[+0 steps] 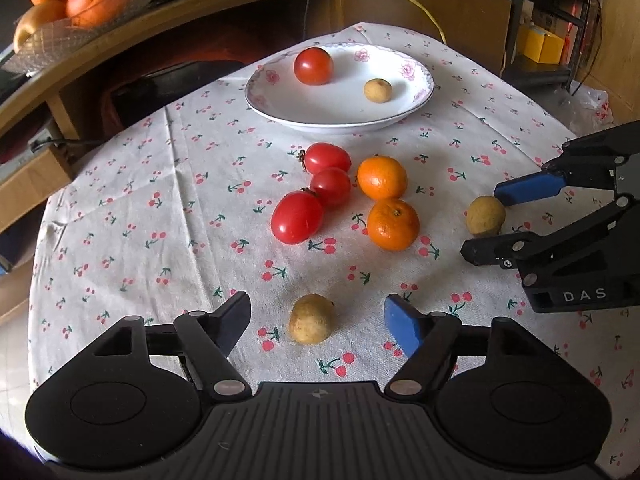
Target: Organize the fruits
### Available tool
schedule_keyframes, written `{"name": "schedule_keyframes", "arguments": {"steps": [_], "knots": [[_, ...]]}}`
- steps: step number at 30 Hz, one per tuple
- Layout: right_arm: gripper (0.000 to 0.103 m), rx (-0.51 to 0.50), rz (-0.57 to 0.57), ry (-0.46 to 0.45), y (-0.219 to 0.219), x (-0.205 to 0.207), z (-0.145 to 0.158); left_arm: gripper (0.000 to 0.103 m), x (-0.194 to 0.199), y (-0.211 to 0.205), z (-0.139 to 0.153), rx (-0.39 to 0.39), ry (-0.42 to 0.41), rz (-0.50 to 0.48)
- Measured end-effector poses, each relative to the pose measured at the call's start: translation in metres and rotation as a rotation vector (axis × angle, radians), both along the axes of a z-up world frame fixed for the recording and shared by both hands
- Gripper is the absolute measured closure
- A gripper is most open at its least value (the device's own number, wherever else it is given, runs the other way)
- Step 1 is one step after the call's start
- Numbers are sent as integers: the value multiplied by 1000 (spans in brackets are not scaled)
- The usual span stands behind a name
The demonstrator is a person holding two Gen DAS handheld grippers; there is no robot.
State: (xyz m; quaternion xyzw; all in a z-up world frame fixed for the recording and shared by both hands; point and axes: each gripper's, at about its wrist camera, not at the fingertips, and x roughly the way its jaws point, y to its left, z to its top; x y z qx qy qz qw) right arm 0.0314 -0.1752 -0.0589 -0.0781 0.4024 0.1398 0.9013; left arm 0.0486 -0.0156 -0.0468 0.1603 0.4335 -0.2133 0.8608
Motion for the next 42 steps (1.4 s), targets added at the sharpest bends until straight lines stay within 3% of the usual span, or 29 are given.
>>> {"name": "schedule_keyframes", "arguments": {"steps": [20,25,30,33,42], "knots": [[49,7,-14,-14,0,0,-1,25,3,3,0,-28,34,61],[54,4,-7,-12,2,0,0,40,-1,1,2,-47,32,28],[72,12,7,-8,4,-1,2,51,-2,-2,3,-39,38,14],[72,11,4,-5,4,0,2,59,-2,-1,4,-49,54,19],[72,5,-2,-4,4,-1,3,63,-3,-3,4,-44,54,16]]}}
